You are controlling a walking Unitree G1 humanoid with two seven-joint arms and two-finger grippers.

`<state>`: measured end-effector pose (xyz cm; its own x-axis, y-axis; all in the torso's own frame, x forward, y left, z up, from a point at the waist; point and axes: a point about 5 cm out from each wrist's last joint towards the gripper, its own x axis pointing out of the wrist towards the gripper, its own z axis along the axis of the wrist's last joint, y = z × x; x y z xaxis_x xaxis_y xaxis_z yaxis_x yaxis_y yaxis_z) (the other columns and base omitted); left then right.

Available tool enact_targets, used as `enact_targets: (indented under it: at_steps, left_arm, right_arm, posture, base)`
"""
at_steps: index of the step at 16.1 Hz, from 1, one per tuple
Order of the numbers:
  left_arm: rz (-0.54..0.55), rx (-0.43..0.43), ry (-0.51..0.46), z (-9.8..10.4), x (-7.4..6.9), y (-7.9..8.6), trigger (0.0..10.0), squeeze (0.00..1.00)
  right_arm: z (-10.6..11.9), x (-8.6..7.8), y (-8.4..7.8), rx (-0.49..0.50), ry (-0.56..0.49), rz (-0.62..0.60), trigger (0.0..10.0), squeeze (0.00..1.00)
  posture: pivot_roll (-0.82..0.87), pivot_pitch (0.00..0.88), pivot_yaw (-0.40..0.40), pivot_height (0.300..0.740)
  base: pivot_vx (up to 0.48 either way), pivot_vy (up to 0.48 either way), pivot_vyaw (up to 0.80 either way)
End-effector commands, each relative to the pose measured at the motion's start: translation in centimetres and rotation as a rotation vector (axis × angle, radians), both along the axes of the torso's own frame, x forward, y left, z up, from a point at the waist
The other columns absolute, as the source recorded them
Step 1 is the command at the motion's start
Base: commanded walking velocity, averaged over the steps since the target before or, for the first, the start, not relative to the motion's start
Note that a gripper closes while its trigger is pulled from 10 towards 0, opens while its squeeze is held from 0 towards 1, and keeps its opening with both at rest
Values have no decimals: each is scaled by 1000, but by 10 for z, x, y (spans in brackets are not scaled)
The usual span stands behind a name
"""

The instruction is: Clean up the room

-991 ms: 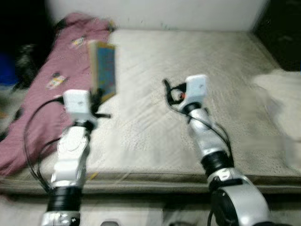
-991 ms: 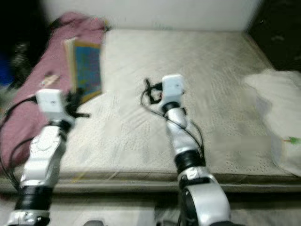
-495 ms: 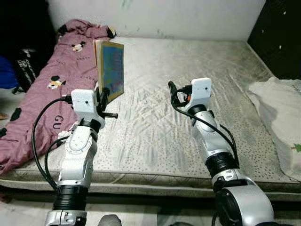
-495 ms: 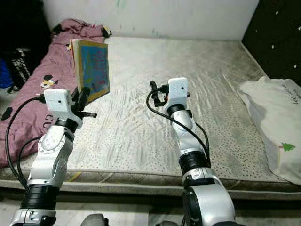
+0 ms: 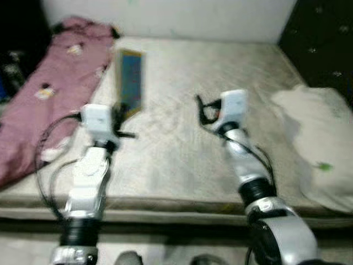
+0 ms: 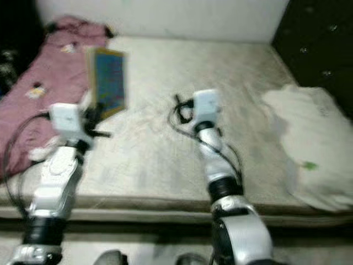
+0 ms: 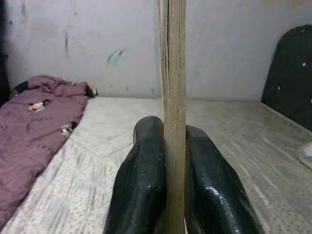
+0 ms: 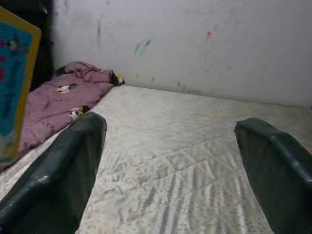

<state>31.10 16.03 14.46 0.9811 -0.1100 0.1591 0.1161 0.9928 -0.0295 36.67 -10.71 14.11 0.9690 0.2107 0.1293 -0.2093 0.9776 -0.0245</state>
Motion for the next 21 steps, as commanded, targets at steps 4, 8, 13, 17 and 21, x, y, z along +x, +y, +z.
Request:
enact_targets:
  at_steps: [4,8,13,17,21]
  left_arm:
    - [-38,-8,-52,11,1,-12,10000,0]
    - [-35,-27,-68,12,1,-11,10000,0]
    - [-57,-46,-93,15,-1,-10,10000,0]
    - [-63,-49,-99,15,-2,-10,10000,0]
    - [-70,-48,-96,15,-3,-11,10000,0]
  right_arm:
    - [3,3,-12,-14,-6,-25,10000,0]
    - [3,3,-12,-16,-4,-26,10000,0]
    - [3,3,-13,-16,-4,-27,10000,0]
    - [3,3,-12,-17,-5,-26,10000,0]
    - [3,3,-12,-16,-4,-26,10000,0]
  posture:
    - [71,0,-4,740]
    - [69,0,-5,740]
    - [67,0,-4,740]
    - [71,0,-5,740]
    - [71,0,-5,740]
  base:
    - [0,-237,0]
    - [0,-120,0]
    - [103,0,0]
    - [319,0,0]
    - [353,0,0]
